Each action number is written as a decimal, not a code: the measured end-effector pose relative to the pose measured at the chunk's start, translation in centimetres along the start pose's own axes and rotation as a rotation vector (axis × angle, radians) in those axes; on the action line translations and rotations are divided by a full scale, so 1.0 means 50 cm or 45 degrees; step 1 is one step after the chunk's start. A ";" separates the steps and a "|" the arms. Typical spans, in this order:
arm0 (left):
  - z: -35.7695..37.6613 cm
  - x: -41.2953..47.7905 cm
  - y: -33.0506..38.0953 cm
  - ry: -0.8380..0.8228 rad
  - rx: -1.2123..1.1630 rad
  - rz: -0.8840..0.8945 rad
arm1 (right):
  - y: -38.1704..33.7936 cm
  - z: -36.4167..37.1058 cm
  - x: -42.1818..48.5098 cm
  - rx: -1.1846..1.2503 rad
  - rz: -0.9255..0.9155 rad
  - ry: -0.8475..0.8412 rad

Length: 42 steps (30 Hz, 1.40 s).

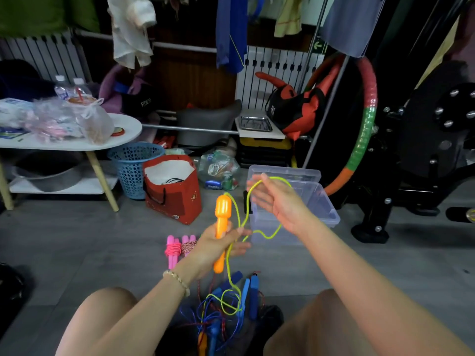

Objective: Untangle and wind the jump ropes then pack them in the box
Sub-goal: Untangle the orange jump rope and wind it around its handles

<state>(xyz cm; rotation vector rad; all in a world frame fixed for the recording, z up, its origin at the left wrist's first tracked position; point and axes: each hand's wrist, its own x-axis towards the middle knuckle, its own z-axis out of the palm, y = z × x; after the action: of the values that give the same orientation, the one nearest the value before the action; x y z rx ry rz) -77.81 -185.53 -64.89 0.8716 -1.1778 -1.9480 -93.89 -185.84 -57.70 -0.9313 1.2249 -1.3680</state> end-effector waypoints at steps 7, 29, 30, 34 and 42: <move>0.013 0.044 0.099 0.069 -0.100 0.281 | 0.137 0.006 -0.062 -0.083 0.461 -0.410; -0.003 0.040 0.112 0.204 -0.044 0.375 | 0.144 0.024 -0.077 -0.438 0.232 -0.657; -0.005 0.039 0.117 0.231 -0.026 0.362 | 0.134 0.029 -0.077 -0.448 0.173 -0.635; -0.013 0.019 0.066 0.180 0.139 0.089 | 0.054 0.029 -0.038 -0.136 -0.038 -0.271; -0.015 0.010 0.061 0.160 -0.098 0.239 | 0.028 0.021 -0.016 -0.067 0.066 -0.172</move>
<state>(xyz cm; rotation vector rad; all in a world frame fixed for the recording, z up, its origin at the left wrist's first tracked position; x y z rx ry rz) -76.81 -187.32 -62.44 0.8013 -1.0650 -1.7497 -92.46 -185.17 -58.81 -1.0051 1.1789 -1.2171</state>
